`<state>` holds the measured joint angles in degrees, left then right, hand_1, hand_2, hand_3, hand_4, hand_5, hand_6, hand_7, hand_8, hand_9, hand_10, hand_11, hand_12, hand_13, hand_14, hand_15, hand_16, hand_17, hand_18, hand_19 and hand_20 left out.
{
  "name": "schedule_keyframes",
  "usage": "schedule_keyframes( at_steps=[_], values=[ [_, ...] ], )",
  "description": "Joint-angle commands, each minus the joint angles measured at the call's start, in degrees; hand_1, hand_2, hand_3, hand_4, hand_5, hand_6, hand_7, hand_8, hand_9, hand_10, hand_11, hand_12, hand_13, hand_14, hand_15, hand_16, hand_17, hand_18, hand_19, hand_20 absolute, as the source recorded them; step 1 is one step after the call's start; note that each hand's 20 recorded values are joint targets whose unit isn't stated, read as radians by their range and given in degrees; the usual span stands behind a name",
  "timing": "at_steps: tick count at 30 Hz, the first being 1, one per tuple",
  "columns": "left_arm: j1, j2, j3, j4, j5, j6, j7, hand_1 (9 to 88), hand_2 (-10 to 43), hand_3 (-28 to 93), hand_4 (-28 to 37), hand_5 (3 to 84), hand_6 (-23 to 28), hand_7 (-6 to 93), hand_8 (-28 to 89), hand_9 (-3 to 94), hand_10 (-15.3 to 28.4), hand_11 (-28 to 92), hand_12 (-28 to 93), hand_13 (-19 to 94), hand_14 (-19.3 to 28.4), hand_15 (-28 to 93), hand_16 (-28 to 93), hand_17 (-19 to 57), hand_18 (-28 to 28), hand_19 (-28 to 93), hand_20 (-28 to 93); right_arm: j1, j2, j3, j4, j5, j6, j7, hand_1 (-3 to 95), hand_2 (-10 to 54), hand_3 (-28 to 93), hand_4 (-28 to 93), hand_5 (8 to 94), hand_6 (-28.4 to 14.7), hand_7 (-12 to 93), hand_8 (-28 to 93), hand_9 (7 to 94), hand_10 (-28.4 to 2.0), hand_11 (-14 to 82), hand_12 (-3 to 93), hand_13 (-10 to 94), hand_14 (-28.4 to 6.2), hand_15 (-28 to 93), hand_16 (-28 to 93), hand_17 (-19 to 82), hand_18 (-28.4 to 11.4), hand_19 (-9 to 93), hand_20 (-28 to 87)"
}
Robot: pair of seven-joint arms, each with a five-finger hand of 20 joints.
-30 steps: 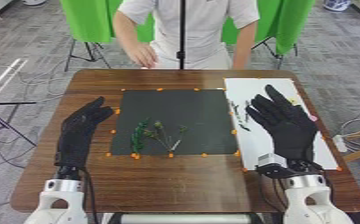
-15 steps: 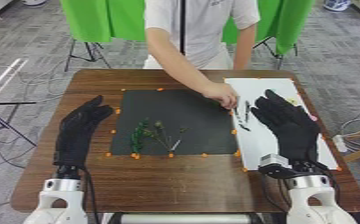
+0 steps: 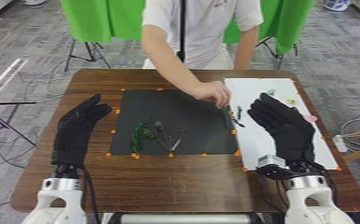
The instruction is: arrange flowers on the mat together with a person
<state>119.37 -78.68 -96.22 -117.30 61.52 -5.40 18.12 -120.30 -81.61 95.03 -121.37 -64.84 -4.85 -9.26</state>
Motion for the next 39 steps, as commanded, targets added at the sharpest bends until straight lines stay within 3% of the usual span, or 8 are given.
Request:
schedule_keyframes(
  at_steps=[1,17,22,24,39],
  values=[
    [0.25,-0.47,-0.03,0.02,-0.25,0.27,-0.43,23.7,-4.7,69,-20.6,49.2,4.8,11.5,-5,47.9,14.1,18,16,37,18.9,19,4,4.4,13.9,8,17,0.16,0.51,-0.78,0.08,-1.09,-0.27,0.37,10.8,-0.4,76,-16,50.2,-4.2,7,-8,48.1,-14.1,6.0,13.4,36,-12.5,12,15,22,-14.0,6,31],
    [0.12,-0.71,-0.20,0.08,0.55,-0.49,-0.69,23.4,-5.4,68,-20.3,48.8,4.6,11.6,-5,47.4,13.8,18,16,36,19.0,19,5,3.3,14.0,7,17,0.20,0.42,-0.93,0.07,-1.48,0.12,-0.07,11.5,-2.1,76,-16,50.2,-3.7,8,-7,47.7,-14.8,6.1,14.4,36,-13.1,12,17,21,-14.3,7,31],
    [-0.12,-0.41,-0.50,0.32,2.48,-1.58,-0.57,23.2,-5.6,68,-20.0,48.7,4.6,11.5,-5,47.4,13.8,18,16,36,19.0,19,5,3.2,14.0,7,17,0.74,1.36,-1.23,0.37,-2.25,0.52,-0.40,11.8,-2.7,75,-16,50.2,-2.6,9,-7,47.3,-14.7,6.1,14.9,36,-12.6,12,17,21,-14.4,7,31],
    [-0.30,-0.33,-0.30,0.49,1.99,-1.56,-0.58,23.1,-5.7,68,-20.0,48.6,4.6,11.5,-5,47.3,13.7,17,16,36,19.0,19,5,3.0,14.0,7,17,0.51,1.32,-1.22,0.25,-2.28,0.64,-0.57,11.9,-2.9,75,-16,50.1,-2.3,9,-7,47.0,-14.6,6.0,15.0,35,-12.5,12,17,21,-14.5,7,31],
    [-1.04,0.05,-0.15,0.90,2.16,-1.93,-0.35,23.3,-6.1,67,-19.6,48.3,4.5,11.4,-5,47.1,13.6,17,16,36,18.8,19,5,2.8,14.0,7,17,1.26,1.31,-1.60,0.65,-3.79,0.13,-0.79,12.6,-3.9,76,-16,50.0,-1.8,10,-8,46.4,-14.7,5.9,15.8,34,-12.9,11,18,21,-14.6,8,31]
  ],
)
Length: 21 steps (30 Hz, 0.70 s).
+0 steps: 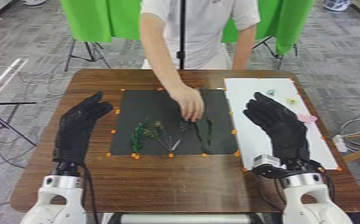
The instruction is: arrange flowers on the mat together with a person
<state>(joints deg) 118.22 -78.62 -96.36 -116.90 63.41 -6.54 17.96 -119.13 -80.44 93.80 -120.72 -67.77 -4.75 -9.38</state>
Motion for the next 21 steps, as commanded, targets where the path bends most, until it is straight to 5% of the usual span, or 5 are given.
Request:
schedule_keyframes(
  at_steps=[1,14,21],
  values=[
    [-0.02,0.05,0.02,0.58,0.31,-0.94,-0.11,23.3,-6.1,67,-19.6,48.3,4.5,11.4,-5,47.1,13.6,17,16,36,18.8,19,5,2.7,14.1,7,17,0.12,0.17,-0.37,0.03,-0.77,0.01,-0.58,12.6,-3.9,76,-16,50.0,-1.8,10,-8,46.4,-14.7,5.9,15.8,34,-13.0,11,18,20,-14.7,8,31],
    [-0.19,-0.09,-0.17,0.59,0.24,-0.87,-0.06,23.3,-6.3,68,-19.4,48.3,4.4,11.3,-5,47.0,13.7,17,16,36,18.9,19,5,2.6,14.2,7,17,0.98,0.82,-0.34,-0.34,-4.06,1.42,-1.12,14.5,-6.0,76,-16,50.0,-1.6,10,-8,46.5,-14.7,5.9,16.2,35,-13.2,11,19,20,-14.7,8,31],
    [0.74,-0.11,-0.65,0.06,0.07,-0.31,-0.18,23.4,-6.2,67,-19.4,48.3,4.5,11.3,-5,47.0,13.7,17,16,36,18.8,19,5,2.6,14.2,7,17,4.09,5.00,-1.33,-2.11,-37.27,17.49,4.54,24.0,-8.4,73,-15,51.4,-1.9,13,-8,51.5,-14.5,8.0,18.1,48,-13.3,15,23,24,-14.0,29,41]
  ],
)
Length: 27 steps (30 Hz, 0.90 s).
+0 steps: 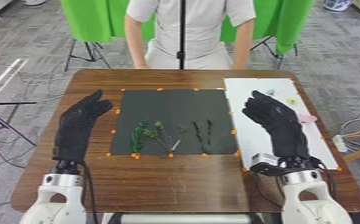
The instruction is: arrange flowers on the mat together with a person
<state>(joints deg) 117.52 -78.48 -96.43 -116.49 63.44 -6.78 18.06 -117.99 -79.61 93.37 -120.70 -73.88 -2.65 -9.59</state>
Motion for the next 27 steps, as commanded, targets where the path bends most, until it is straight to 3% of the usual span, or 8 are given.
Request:
schedule_keyframes(
  at_steps=[1,4,8,17,27],
  values=[
    [1.53,-0.28,-0.59,-0.41,0.04,-0.03,-0.26,23.4,-6.2,67,-19.4,48.3,4.5,11.3,-5,47.0,13.7,17,16,36,18.8,19,5,2.6,14.2,7,17,3.61,4.90,-1.15,-2.29,-37.06,16.71,7.07,24.2,-9.0,74,-16,51.7,-1.9,14,-8,52.5,-14.5,8.9,18.4,50,-13.2,15,24,24,-14.2,33,42],
    [1.43,-0.25,-0.51,-0.42,0.04,0.04,-0.31,23.3,-6.3,67,-19.4,48.3,4.5,11.2,-5,47.0,13.6,17,16,36,18.9,19,5,2.6,14.2,7,17,5.73,7.15,-2.04,-1.97,-50.39,18.08,13.35,26.3,-9.5,74,-17,52.8,-1.7,14,-8,55.4,-14.3,12.0,19.1,55,-13.0,18,26,25,-15.1,44,42],
    [1.35,-0.22,-0.54,-0.44,0.19,-0.22,-0.55,23.5,-6.3,67,-19.5,48.3,4.4,11.3,-5,47.0,13.6,17,16,36,18.9,19,5,2.6,14.2,7,17,7.59,10.00,-2.06,-3.22,-62.27,10.05,22.26,28.6,-9.5,73,-18,54.5,-1.6,15,-8,57.4,-14.6,13.9,19.7,59,-13.1,25,26,25,-16.9,52,45],
    [2.11,-0.17,-1.01,-1.02,0.16,0.28,-0.60,23.5,-6.2,67,-19.4,48.3,4.5,11.3,-5,47.1,13.6,17,16,36,18.9,19,5,2.6,14.2,7,17,13.12,16.39,-5.17,-1.43,-73.58,-2.66,30.86,33.0,-9.5,71,-20,57.5,-0.9,13,-8,64.1,-15.1,15.5,20.6,67,-12.1,38,28,28,-20.1,65,49],
    [2.66,-0.02,-1.18,-1.34,0.16,0.43,-0.74,23.4,-6.4,68,-19.3,48.3,4.4,11.2,-5,47.0,13.7,17,16,36,18.9,19,5,2.6,14.1,7,17,18.90,20.04,-9.51,5.15,-76.24,-8.73,32.97,34.8,-9.5,71,-21,57.4,-0.7,12,-7,64.5,-15.3,15.3,20.8,68,-12.1,43,29,29,-21.1,68,50]
  ],
)
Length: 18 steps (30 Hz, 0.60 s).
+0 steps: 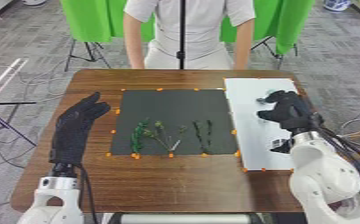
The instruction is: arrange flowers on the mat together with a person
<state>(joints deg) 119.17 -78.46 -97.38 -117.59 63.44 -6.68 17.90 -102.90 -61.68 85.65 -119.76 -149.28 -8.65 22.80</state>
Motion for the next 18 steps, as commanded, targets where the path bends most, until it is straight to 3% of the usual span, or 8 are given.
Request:
schedule_keyframes(
  at_steps=[1,11,18],
  values=[
    [0.97,-0.03,-0.22,-0.23,0.16,0.25,-0.61,23.4,-6.4,67,-19.3,48.3,4.4,11.2,-5,46.9,13.7,17,16,36,18.9,19,5,2.6,14.1,7,17,4.46,2.11,-2.31,5.35,-1.25,-2.38,0.36,34.8,-9.5,71,-21,57.3,-0.6,12,-7,64.6,-15.3,15.3,20.9,69,-12.0,43,29,29,-21.1,68,50],
    [0.63,0.04,-0.15,-0.16,0.13,0.26,-0.69,23.8,-6.3,67,-19.3,48.2,4.5,11.0,-5,47.0,13.7,17,16,36,18.8,19,5,2.6,14.1,7,17,9.96,1.74,-6.90,14.18,-3.19,-2.07,-0.46,35.1,-9.5,71,-21,59.4,0.1,12,-7,69.3,-14.1,16.5,20.7,73,-10.7,44,30,32,-20.9,70,51],
    [0.69,-0.08,-0.18,-0.15,0.13,0.11,-0.85,23.8,-6.4,67,-19.2,48.2,4.5,11.0,-4,46.9,13.7,17,16,36,18.8,19,5,2.6,14.1,7,17,10.75,1.13,-7.53,16.83,-4.85,-3.76,0.27,35.2,-9.5,72,-22,59.7,0.1,13,-7,70.4,-14.1,16.7,20.5,73,-10.5,45,31,33,-21.0,71,52]
  ],
)
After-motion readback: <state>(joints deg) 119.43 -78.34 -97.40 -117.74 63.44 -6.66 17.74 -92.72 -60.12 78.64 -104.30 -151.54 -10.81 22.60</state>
